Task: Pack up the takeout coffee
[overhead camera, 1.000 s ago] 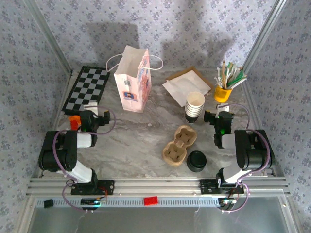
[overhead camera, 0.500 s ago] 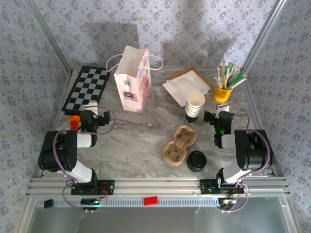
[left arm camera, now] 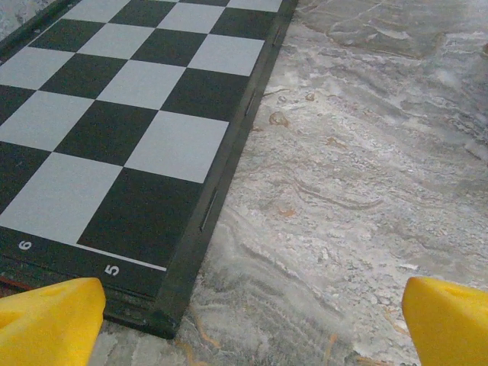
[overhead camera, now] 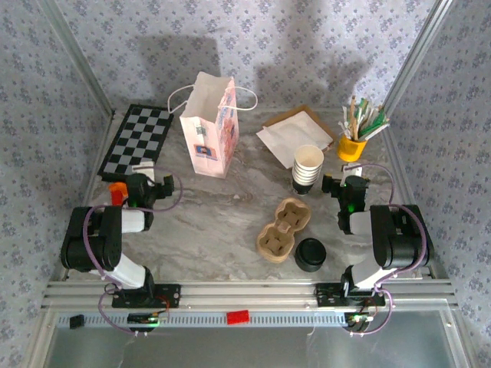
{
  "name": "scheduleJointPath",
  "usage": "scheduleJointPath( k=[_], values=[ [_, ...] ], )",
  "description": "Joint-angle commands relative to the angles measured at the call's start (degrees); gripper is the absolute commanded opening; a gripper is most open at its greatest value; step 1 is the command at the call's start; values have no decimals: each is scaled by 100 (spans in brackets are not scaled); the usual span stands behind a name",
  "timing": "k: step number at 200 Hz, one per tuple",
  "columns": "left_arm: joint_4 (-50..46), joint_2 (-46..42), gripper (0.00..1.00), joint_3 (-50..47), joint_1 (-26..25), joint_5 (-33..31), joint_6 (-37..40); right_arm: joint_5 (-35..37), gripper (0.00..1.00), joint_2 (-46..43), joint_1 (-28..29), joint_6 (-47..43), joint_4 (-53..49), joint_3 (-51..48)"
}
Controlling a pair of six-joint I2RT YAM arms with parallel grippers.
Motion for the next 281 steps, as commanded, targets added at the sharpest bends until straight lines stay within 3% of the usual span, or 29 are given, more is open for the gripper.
scheduleJointPath(
  k=[1,17,33,51,67,112,155,184,214,266,281],
  values=[
    [-580,-289,100,428,24,-23,-7,27,100,-20,-34,-95,158,74],
    [-677,-502,100,369,23,302,147,369,100,-162,-23,31,107,25],
    [-772,-893,100,244,23,95,5,188,100,-384,-33,-40,63,-37],
    [-1110,-1402,100,255,20,9,-110,454,100,-889,158,-199,-581,116],
    [-1906,-1798,100,498,30,22,-265,786,100,-1540,196,136,-1997,543],
    [-3584,-2900,100,1235,55,183,-1410,292,100,-2564,-232,2117,-6390,2281],
    [-4690,-3531,100,1477,233,231,-3406,-789,100,-2899,-652,2646,-8073,2868],
    [-6177,-3525,100,2041,222,805,-3906,-722,99,-2911,-638,2697,-9503,3626],
    [-7255,-3963,100,2375,-628,640,-3859,-990,94,-2835,-378,2800,-10660,4459],
    [-7354,-4401,100,2179,-2157,472,-4396,-935,88,-1526,545,3060,-12100,6603],
    [-7215,-4248,100,2216,-2592,327,-4345,-982,80,-1217,738,3246,-12228,6922]
  ],
)
